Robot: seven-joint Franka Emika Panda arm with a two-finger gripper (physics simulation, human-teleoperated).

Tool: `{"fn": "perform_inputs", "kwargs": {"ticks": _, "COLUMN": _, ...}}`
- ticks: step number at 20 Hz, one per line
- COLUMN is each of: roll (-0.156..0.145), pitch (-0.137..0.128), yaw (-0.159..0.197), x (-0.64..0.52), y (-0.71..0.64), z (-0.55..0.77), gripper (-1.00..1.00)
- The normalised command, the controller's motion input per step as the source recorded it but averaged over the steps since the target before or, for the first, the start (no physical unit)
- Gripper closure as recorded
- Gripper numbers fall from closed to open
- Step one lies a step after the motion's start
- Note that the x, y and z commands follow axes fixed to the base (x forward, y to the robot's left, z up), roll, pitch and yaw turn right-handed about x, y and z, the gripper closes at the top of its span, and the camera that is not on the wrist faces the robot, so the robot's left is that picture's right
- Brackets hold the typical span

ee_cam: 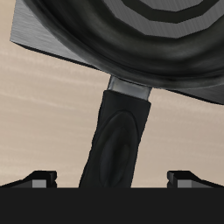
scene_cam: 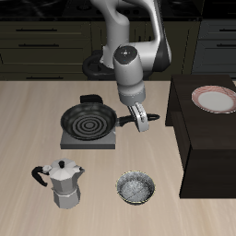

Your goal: Place the frypan on the top layer of the shelf

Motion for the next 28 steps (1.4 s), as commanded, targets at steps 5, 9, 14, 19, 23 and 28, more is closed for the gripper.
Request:
{"fn": "perform_inputs", "kwargs": {"ticks": 5, "roll": 0.01, "pitch": 0.028, "yaw": -0.013, "x": -0.02, "y": 0.01, "z": -0.15, "gripper": -1.0}}
{"fn": "perform_inputs", "kwargs": {"ticks": 9, "roll": 0.01, "pitch": 0.019, "yaw": 0.02, "x": 0.01, "y": 0.06, "z": -0.11, "gripper": -1.0}}
{"fn": "perform_inputs", "kwargs": {"ticks": 14, "roll": 0.024, "pitch": -0.034, "yaw": 0.002, "x": -0.01, "y": 0.01, "z": -0.01, "gripper": 1.0}}
{"fn": "perform_inputs", "kwargs": {"ticks": 19, "roll": -0.003, "pitch": -0.007, "yaw": 0.006, "x": 0.03, "y": -0.03, "z": 0.03, "gripper": 1.0}}
{"fn": "perform_inputs", "kwargs": {"ticks": 23, "roll": -0.002, "pitch": -0.052, "yaw": 0.038, "x": 0.03, "y": -0.02, "z": 0.14, "gripper": 1.0}}
{"fn": "perform_inputs", "kwargs": {"ticks": 28, "roll": -0.031, "pitch": -0.035, "yaw": 0.028, "x": 0.02, "y": -0.11, "z": 0.17, "gripper": 1.0}}
